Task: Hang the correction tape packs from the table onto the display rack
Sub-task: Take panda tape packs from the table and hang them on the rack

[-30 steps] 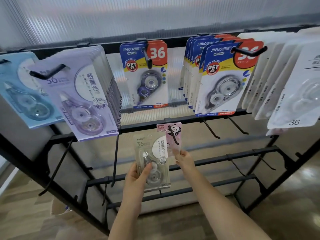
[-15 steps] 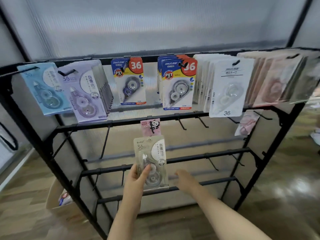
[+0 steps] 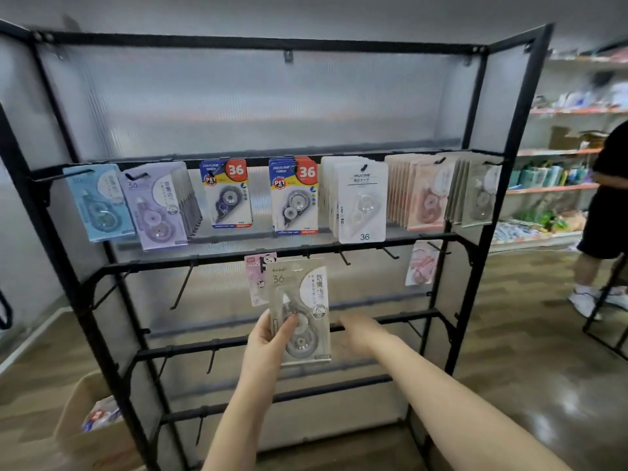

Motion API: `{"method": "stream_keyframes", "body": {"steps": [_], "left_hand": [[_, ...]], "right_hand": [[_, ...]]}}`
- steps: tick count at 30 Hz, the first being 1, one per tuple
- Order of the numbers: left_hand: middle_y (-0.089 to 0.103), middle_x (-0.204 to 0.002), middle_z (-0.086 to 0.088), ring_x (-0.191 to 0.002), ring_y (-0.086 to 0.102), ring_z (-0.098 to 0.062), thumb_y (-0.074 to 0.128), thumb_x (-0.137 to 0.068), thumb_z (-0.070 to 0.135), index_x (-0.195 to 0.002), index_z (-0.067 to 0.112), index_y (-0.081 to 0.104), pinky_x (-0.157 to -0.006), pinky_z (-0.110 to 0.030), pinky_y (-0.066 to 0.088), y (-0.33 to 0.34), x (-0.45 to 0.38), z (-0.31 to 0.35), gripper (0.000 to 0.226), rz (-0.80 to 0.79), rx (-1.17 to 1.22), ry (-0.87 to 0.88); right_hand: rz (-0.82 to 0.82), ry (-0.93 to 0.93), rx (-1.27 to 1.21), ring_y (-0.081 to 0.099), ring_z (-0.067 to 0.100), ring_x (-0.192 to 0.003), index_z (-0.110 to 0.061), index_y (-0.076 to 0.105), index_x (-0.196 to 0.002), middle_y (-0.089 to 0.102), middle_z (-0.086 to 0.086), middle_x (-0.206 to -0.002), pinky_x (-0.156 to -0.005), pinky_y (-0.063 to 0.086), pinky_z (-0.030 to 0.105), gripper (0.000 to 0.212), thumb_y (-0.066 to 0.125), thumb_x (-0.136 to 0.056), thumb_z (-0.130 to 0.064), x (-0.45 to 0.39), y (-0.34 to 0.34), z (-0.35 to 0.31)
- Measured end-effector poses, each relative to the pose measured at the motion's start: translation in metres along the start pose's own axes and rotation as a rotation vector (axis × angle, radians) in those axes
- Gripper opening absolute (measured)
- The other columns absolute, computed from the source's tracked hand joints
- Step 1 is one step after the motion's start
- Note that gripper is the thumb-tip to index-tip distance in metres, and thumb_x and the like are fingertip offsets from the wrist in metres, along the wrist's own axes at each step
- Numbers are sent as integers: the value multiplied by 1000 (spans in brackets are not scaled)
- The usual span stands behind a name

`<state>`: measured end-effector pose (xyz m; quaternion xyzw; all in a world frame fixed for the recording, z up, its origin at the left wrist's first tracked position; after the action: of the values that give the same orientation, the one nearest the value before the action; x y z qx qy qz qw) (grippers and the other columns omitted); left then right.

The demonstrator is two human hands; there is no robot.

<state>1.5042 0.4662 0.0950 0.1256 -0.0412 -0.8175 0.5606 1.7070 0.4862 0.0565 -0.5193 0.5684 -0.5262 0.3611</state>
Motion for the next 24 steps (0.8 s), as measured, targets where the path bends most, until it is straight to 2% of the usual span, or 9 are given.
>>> {"method": "stream_keyframes", "body": {"steps": [3, 5, 9, 11, 12, 15, 18, 21, 24], "left_hand": [[73, -101, -6, -99, 67, -30, 69, -74, 32, -109, 19, 67, -92, -45, 50, 11, 2, 7, 38, 0, 14, 15], [74, -100, -6, -99, 67, -29, 70, -78, 27, -106, 22, 67, -92, -44, 51, 21, 2, 12, 29, -7, 19, 27], [74, -94, 1, -88, 69, -16, 66, -87, 18, -103, 25, 66, -78, -29, 55, 51, 0, 21, 17, -74, -12, 65], [74, -93, 3, -83, 70, -11, 65, -87, 16, -104, 24, 66, -71, -22, 54, 65, 0, 27, 18, -107, -8, 84], [75, -92, 2, -82, 70, -11, 65, -88, 15, -104, 22, 65, -70, -22, 54, 73, -1, 30, 18, -123, -1, 84], [74, -91, 1, -80, 70, -11, 64, -89, 11, -104, 19, 65, -68, -21, 54, 96, -8, 33, 17, -170, 11, 78], [75, -92, 2, -82, 69, -11, 64, -89, 9, -103, 19, 66, -69, -21, 54, 121, -19, 30, 17, -206, 24, 78], [75, -90, 3, -81, 69, -10, 63, -90, 8, -102, 19, 66, -67, -20, 53, 148, -34, 22, 17, -244, 42, 69], [75, -93, 3, -85, 70, -12, 63, -90, 10, -103, 22, 66, -69, -21, 54, 178, -50, 12, 18, -298, 55, 68]], "right_hand": [[46, -37, -10, 51, 29, -119, -14, 48, -133, 51, 11, -134, -94, 47, 39, 42, 54, -93, -26, 8, -12, -3], [47, -79, -36, 54, 28, -115, -19, 51, -131, 54, 9, -133, -91, 49, 36, 42, 55, -91, -31, 12, -20, -6], [62, -86, -116, 56, 24, -96, -18, 58, -117, 62, 7, -113, -87, 48, 36, 34, 46, -94, -40, 25, -43, 2], [65, -59, -105, 57, 23, -94, -21, 58, -110, 62, 4, -106, -85, 50, 37, 27, 49, -93, -39, 25, -50, 19], [75, -47, -86, 58, 24, -97, -23, 58, -113, 63, 4, -110, -86, 50, 37, 27, 51, -92, -39, 24, -52, 31], [100, 8, -25, 56, 23, -108, -24, 55, -126, 59, 3, -123, -89, 49, 35, 40, 55, -88, -40, 22, -58, 67], [138, 54, -8, 55, 22, -111, -25, 55, -125, 59, 2, -125, -88, 47, 32, 44, 58, -83, -40, 18, -66, 106], [145, 117, -29, 58, 22, -107, -20, 59, -116, 62, 2, -120, -77, 43, 26, 35, 59, -84, -33, 19, -77, 137], [179, 175, -87, 60, 20, -95, -22, 61, -109, 65, -1, -111, -73, 44, 26, 27, 54, -87, -36, 21, -91, 160]]}}
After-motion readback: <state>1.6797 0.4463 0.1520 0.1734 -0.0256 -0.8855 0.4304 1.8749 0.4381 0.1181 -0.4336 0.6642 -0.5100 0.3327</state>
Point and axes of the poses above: each hand's wrist, its own x-axis away from the middle knuckle, its own y-axis out of the palm, z = x × y, the point moved 2 cm from there along -x, towards the middle knuckle
